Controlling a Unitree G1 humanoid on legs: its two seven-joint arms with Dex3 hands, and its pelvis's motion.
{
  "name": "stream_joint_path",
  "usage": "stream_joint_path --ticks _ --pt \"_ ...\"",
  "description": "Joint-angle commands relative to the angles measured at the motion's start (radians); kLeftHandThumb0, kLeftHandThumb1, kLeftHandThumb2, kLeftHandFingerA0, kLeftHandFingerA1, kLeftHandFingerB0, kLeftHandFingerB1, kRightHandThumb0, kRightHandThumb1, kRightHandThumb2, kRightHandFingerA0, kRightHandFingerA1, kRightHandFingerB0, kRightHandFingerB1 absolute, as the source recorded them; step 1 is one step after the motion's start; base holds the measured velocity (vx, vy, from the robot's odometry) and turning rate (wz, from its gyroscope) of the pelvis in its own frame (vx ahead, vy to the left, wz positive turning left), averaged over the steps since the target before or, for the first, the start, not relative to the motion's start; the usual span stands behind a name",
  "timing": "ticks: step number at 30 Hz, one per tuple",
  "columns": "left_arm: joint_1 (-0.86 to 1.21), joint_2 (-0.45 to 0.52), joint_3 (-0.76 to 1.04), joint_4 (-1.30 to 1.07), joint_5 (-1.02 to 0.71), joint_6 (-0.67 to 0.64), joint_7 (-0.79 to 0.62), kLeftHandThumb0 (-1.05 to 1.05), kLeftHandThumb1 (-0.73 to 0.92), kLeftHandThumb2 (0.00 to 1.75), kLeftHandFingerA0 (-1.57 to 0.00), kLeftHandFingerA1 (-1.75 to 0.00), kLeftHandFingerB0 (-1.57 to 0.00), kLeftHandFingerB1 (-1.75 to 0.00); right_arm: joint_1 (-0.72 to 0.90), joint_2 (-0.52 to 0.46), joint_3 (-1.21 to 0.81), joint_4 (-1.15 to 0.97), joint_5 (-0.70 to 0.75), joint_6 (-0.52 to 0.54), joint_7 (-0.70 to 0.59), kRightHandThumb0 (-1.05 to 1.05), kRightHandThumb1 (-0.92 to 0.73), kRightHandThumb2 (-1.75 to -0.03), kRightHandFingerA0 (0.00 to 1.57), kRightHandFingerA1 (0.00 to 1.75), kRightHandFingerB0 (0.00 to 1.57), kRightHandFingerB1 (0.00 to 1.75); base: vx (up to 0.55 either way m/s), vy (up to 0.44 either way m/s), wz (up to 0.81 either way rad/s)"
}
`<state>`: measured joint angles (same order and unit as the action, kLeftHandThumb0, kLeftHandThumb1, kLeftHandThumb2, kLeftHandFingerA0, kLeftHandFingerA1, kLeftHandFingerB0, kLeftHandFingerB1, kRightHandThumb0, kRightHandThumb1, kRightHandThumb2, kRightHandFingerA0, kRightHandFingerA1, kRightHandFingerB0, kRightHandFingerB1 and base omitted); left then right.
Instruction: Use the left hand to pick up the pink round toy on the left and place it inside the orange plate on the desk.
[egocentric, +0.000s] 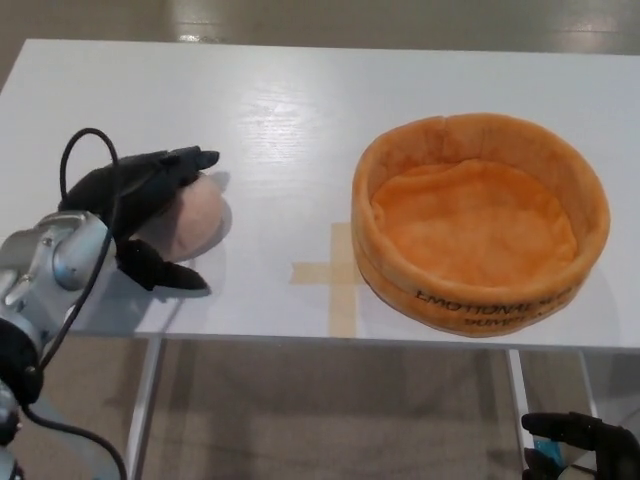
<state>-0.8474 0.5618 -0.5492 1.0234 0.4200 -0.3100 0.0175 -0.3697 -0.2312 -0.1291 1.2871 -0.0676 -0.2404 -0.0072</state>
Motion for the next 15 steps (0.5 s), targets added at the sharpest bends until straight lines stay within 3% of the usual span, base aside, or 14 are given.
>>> stream_joint_path --ticks 1,2,3,4,5,6,7,8,9,10,11,12,15 --pt "-0.021 -0.031 -0.095 0.145 0.194 -0.005 0.227 -0.49 0.33 0.72 0.0 -0.19 -0.04 -0.34 0.005 -0.004 -0.008 0.009 0.009 0.005 0.01 -0.18 -0.6 -0.57 0.77 0.57 0.7 0.52 0.0 0.0 0.0" --pt "-0.022 -0.032 -0.096 0.15 0.19 -0.01 0.22 -0.46 0.55 0.57 -0.11 -0.28 -0.11 -0.29 0.005 -0.004 -0.009 0.009 0.01 0.004 0.012 -0.18 -0.61 -0.57 0.77 0.58 0.69 0.52 0.0 0.0 0.0" --pt "-0.023 -0.034 -0.096 0.155 0.187 -0.014 0.215 -0.46 0.55 0.57 -0.11 -0.28 -0.11 -0.29 0.005 -0.003 -0.01 0.009 0.011 0.004 0.014 -0.18 -0.61 -0.57 0.77 0.58 0.69 0.52 0.0 0.0 0.0" --pt "-0.023 -0.037 -0.089 0.16 0.172 -0.029 0.2 -0.32 0.79 0.63 -0.82 -0.49 -0.52 -0.37 0.006 -0.003 -0.012 0.009 0.013 0.002 0.018 -0.19 -0.61 -0.57 0.75 0.57 0.69 0.52 0.0 0.0 0.0" --pt "-0.026 -0.042 -0.08 0.171 0.158 -0.049 0.188 -0.32 0.79 0.63 -0.82 -0.49 -0.52 -0.37 0.007 -0.003 -0.015 0.008 0.015 0.0 0.023 -0.19 -0.61 -0.57 0.75 0.57 0.69 0.52 0.0 0.0 0.0" --pt "-0.027 -0.045 -0.074 0.176 0.151 -0.059 0.182 -0.28 0.82 0.64 -0.89 -0.73 -0.69 -0.41 0.006 -0.002 -0.015 0.008 0.015 0.0 0.023 -0.19 -0.61 -0.58 0.75 0.57 0.69 0.52 0.0 0.0 0.0" --pt "-0.028 -0.047 -0.071 0.181 0.148 -0.064 0.181 -0.28 0.82 0.64 -0.89 -0.73 -0.69 -0.41 0.006 -0.002 -0.015 0.008 0.014 0.001 0.022 -0.19 -0.61 -0.58 0.75 0.57 0.69 0.52 0.0 0.0 0.0" --pt "-0.023 -0.052 -0.057 0.184 0.135 -0.08 0.186 -0.25 0.82 0.67 -0.86 -1.4 -0.86 -0.6 0.005 -0.002 -0.013 0.009 0.011 0.002 0.018 -0.18 -0.61 -0.58 0.77 0.57 0.69 0.52 0.0 0.0 0.0" --pt "-0.018 -0.059 -0.042 0.189 0.12 -0.098 0.194 -0.25 0.82 0.67 -0.86 -1.4 -0.86 -0.6 0.004 -0.002 -0.01 0.009 0.007 0.003 0.013 -0.18 -0.61 -0.58 0.77 0.57 0.69 0.52 0.0 0.0 0.0" --pt "-0.017 -0.062 -0.038 0.191 0.12 -0.106 0.211 -0.25 0.82 0.69 -0.77 -1.56 -0.81 -0.64 0.002 -0.003 -0.009 0.009 0.006 0.005 0.013 -0.18 -0.62 -0.58 0.76 0.57 0.68 0.52 0.0 0.0 0.0" --pt "-0.018 -0.065 -0.034 0.196 0.127 -0.114 0.231 -0.25 0.82 0.69 -0.77 -1.56 -0.81 -0.64 0.0 -0.004 -0.008 0.008 0.006 0.007 0.014 -0.18 -0.62 -0.58 0.76 0.57 0.68 0.52 0.0 0.0 0.0" --pt "-0.02 -0.068 -0.031 0.197 0.128 -0.115 0.238 -0.26 0.85 0.67 -0.73 -1.63 -0.76 -0.76 -0.001 -0.005 -0.01 0.008 0.007 0.007 0.017 -0.17 -0.63 -0.58 0.73 0.56 0.67 0.51 0.0 0.0 0.0" --pt "-0.027 -0.07 -0.025 0.201 0.14 -0.118 0.257 -0.27 0.83 0.67 -0.72 -1.6 -0.77 -0.72 -0.003 -0.005 -0.008 0.009 0.005 0.009 0.016 -0.18 -0.62 -0.58 0.75 0.55 0.67 0.5 0.0 0.0 0.0"
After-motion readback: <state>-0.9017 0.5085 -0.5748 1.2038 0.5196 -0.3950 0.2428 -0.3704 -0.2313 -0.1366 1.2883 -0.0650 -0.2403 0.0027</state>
